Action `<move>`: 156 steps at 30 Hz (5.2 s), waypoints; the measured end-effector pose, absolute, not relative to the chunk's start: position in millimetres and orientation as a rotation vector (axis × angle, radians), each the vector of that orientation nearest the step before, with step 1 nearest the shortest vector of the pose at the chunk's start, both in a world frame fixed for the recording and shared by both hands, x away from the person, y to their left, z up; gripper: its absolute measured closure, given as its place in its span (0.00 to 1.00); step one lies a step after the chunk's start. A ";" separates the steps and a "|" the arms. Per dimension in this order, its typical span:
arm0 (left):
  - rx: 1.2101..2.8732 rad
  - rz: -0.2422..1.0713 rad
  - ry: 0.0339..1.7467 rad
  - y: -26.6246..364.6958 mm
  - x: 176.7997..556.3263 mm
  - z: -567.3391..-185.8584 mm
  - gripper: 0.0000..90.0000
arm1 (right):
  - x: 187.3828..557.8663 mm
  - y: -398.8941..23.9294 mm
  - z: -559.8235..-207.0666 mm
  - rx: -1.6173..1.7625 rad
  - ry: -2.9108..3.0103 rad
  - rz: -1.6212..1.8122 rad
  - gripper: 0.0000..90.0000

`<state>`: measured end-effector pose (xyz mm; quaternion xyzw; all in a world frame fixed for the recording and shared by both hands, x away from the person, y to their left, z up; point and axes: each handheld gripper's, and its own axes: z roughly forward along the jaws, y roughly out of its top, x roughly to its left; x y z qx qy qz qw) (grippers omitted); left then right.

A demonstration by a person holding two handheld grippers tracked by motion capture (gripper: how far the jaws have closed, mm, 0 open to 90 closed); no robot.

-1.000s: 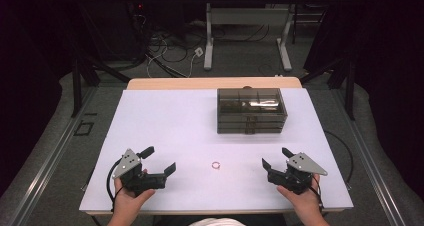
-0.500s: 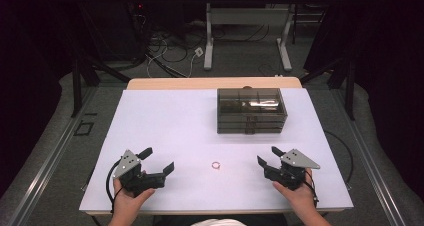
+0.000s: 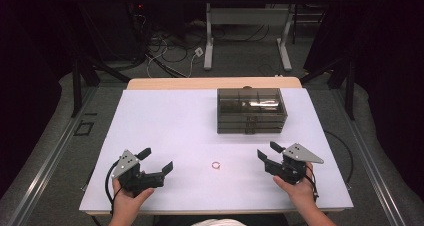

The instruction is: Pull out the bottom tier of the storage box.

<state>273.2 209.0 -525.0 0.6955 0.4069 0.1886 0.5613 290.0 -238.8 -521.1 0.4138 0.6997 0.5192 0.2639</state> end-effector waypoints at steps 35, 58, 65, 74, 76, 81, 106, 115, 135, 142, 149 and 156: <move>1.651 0.452 0.975 209.3 270.3 -528.4 0.05 | 346.1 -217.5 -482.7 1.358 1.848 1.581 0.38; 1.646 0.467 1.007 215.6 265.8 -530.4 0.06 | 384.1 -197.2 -499.8 1.498 1.889 1.546 0.45; 1.644 0.482 1.023 218.4 259.3 -531.1 0.06 | 392.7 -192.1 -505.1 1.607 1.850 1.651 0.42; 1.637 0.491 1.052 225.6 254.2 -532.1 0.07 | 398.5 -189.1 -515.7 1.685 1.882 1.617 0.48; 1.634 0.491 1.056 226.1 253.7 -532.2 0.07 | 397.8 -188.6 -516.3 1.691 1.897 1.599 0.48; 1.635 0.494 1.050 226.0 252.6 -531.7 0.08 | 394.6 -185.6 -524.7 1.709 1.921 1.534 0.52; 1.654 0.472 1.022 221.8 257.6 -531.8 0.08 | 403.2 -196.6 -556.2 2.137 1.841 1.478 0.61; 1.651 0.475 1.027 222.8 255.4 -532.0 0.08 | 404.8 -199.9 -559.4 2.242 1.769 1.457 0.63; 1.647 0.495 1.060 229.3 246.8 -533.5 0.09 | 411.8 -200.7 -569.2 2.302 1.669 1.465 0.73; 1.641 0.497 1.071 231.3 244.3 -534.0 0.09 | 413.3 -199.5 -572.3 2.294 1.624 1.459 0.78; 1.640 0.500 1.076 233.0 243.0 -534.4 0.09 | 412.2 -200.5 -572.2 2.321 1.618 1.462 0.87; 1.640 0.497 1.078 233.0 243.0 -534.7 0.09 | 413.3 -202.2 -574.3 2.330 1.617 1.452 0.91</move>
